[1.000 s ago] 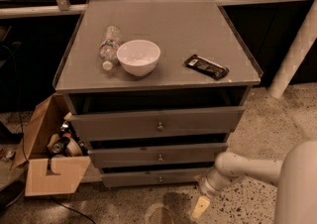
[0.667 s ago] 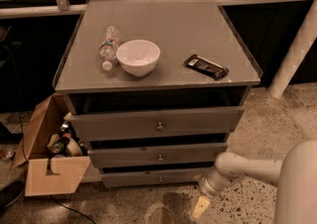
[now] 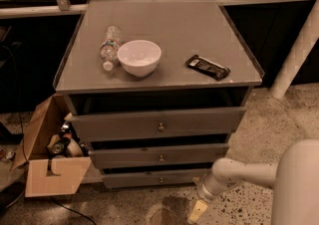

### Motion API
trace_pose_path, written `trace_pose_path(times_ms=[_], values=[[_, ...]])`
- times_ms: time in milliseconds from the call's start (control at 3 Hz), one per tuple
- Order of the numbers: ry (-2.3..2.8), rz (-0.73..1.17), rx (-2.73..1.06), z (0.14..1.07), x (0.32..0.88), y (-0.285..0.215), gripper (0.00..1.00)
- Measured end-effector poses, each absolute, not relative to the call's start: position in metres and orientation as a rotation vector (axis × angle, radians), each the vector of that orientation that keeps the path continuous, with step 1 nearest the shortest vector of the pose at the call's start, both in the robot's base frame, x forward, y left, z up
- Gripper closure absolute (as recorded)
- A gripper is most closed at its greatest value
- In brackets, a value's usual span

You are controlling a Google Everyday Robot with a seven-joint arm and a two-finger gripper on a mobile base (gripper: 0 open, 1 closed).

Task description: Open bottom drawer

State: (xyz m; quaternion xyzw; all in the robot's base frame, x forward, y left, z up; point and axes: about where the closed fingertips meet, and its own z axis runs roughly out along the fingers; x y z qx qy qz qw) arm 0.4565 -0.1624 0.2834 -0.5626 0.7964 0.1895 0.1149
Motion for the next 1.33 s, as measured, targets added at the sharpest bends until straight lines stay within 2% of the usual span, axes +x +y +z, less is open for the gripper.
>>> trace_pose_path(times_ms=[333, 1333], values=[[2.296, 0.544, -1.641, 0.255, 0.497, -0.153, 0.0], [2.26, 0.521, -1.614, 0.238, 0.519, -0.15, 0.0]])
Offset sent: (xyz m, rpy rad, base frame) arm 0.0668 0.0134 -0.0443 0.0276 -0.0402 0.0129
